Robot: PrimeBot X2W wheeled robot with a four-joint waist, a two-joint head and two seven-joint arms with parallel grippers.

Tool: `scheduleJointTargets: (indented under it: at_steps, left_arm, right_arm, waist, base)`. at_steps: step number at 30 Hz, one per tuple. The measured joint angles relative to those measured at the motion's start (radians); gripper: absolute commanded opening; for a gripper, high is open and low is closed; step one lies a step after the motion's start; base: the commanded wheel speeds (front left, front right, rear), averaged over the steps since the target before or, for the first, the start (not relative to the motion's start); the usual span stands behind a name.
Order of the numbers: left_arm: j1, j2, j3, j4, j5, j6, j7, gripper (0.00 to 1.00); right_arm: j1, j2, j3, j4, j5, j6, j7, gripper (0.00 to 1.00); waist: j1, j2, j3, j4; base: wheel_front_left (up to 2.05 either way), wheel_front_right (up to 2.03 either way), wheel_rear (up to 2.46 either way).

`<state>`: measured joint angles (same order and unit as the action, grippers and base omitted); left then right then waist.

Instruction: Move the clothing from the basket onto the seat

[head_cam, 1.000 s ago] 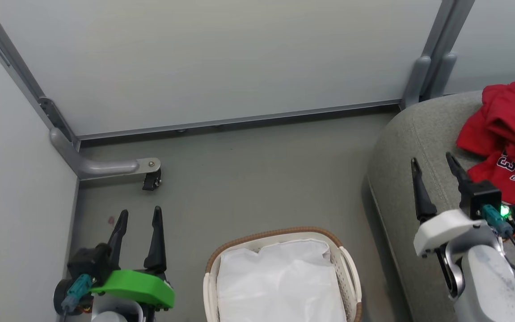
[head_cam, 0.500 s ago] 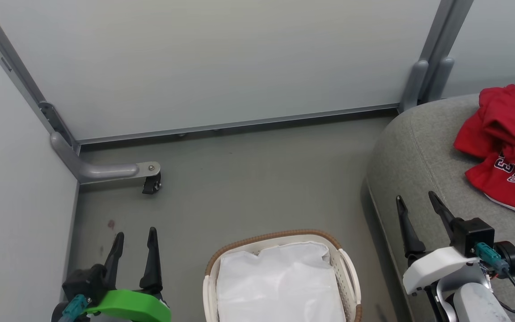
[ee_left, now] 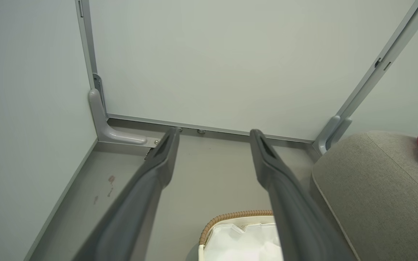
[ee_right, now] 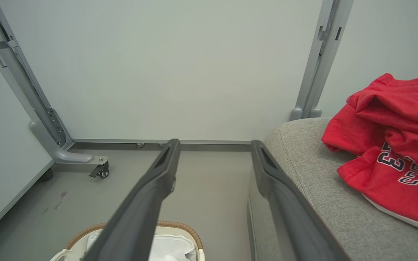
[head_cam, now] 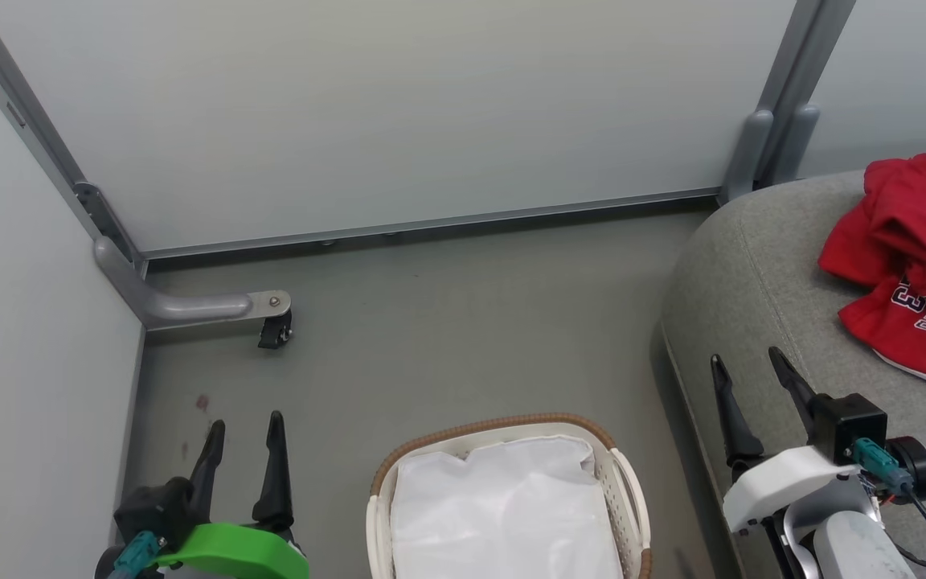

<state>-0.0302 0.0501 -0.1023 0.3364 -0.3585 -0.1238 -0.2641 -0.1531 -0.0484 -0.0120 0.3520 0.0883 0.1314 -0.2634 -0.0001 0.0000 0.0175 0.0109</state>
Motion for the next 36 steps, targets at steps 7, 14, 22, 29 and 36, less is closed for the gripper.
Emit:
scheduleJointTargets:
  at_steps: [7,14,22,29,36]
  left_arm:
    - [0.002,-0.003,0.002,0.042,-0.023,0.0,0.009,0.0]
    - [0.001,-0.003,0.017,0.034,-0.144,0.0,0.044,0.0]
    - [0.0,-0.002,0.038,0.022,-0.269,0.0,0.079,0.0]
    - [-0.001,-0.002,0.054,0.011,-0.367,0.0,0.108,0.0]
    - [-0.003,-0.002,0.07,-0.002,-0.46,0.0,0.133,0.0]
  right_arm:
    - [0.024,0.011,-0.005,0.048,0.022,0.0,0.015,0.0]
    - [0.024,0.01,-0.016,0.039,0.168,0.0,0.052,0.0]
    - [0.024,0.01,-0.021,0.019,0.32,0.0,0.084,0.0]
    - [0.025,0.01,-0.029,0.006,0.442,0.0,0.113,0.0]
    - [0.028,0.009,-0.035,-0.007,0.554,0.0,0.14,0.0]
  waist:
    - [0.0,0.0,0.0,0.0]
    - [0.0,0.0,-0.001,-0.001]
    - [0.0,0.0,-0.002,-0.002]
    - [0.0,0.0,-0.003,-0.002]
    - [0.0,0.0,-0.004,-0.003]
  base:
    - [0.0,0.0,0.0]
    - [0.0,0.0,0.0]
    - [0.0,0.0,0.0]
    - [0.0,0.0,0.0]
    - [0.0,0.0,0.0]
